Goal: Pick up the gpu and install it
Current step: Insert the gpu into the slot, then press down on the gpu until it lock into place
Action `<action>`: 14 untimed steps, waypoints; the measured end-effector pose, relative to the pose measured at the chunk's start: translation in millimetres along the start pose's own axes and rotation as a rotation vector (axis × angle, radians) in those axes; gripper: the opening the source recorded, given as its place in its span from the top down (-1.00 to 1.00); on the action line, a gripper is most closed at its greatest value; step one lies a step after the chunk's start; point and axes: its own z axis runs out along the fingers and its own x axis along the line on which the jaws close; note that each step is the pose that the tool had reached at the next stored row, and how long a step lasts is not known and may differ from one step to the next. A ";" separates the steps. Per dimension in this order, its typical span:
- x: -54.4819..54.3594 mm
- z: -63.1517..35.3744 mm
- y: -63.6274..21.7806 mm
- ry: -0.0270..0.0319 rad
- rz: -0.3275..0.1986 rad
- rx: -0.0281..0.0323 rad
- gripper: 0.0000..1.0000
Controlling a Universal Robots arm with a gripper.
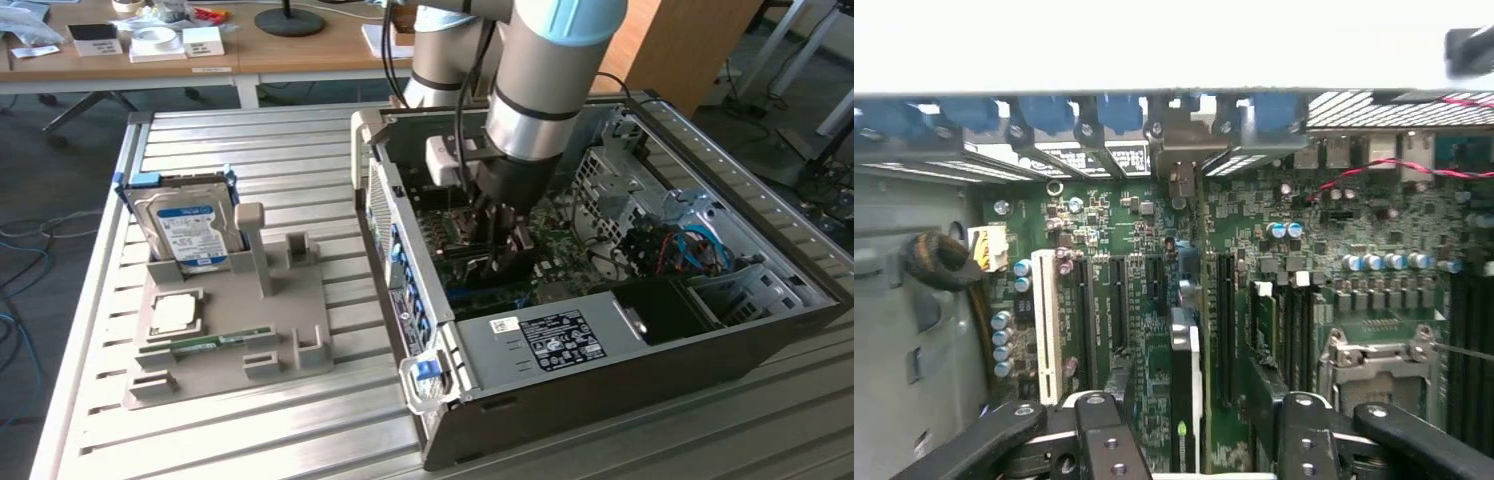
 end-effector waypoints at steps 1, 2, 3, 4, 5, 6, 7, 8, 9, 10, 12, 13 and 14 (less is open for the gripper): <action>-0.2 -4.1 -0.1 0.0000 0.000 0.0000 -0.15; -0.4 -8.0 -0.1 0.0000 0.000 0.0000 -0.15; -0.5 -11.8 -0.1 0.0000 0.000 0.0000 -0.15; -0.7 -15.1 -0.2 0.0001 0.000 0.0000 -0.15; -0.8 -17.9 -0.2 0.0002 0.000 0.0000 -0.15; -0.9 -19.7 -0.2 0.0004 0.000 -0.0001 -0.15; -0.9 -19.6 -0.3 0.0001 0.000 0.0001 -0.15; -0.9 -19.6 -0.3 0.0000 0.000 0.0001 -0.15; -0.9 -19.6 -0.3 0.0000 0.000 0.0001 -0.15; -0.9 -19.7 -0.3 0.0002 0.000 0.0000 -0.15; -0.9 -19.7 -0.3 0.0002 0.000 0.0001 -0.15; -0.9 -19.7 -0.2 0.0001 0.000 0.0000 -0.15; -0.9 -19.7 -0.2 0.0002 0.000 0.0000 -0.15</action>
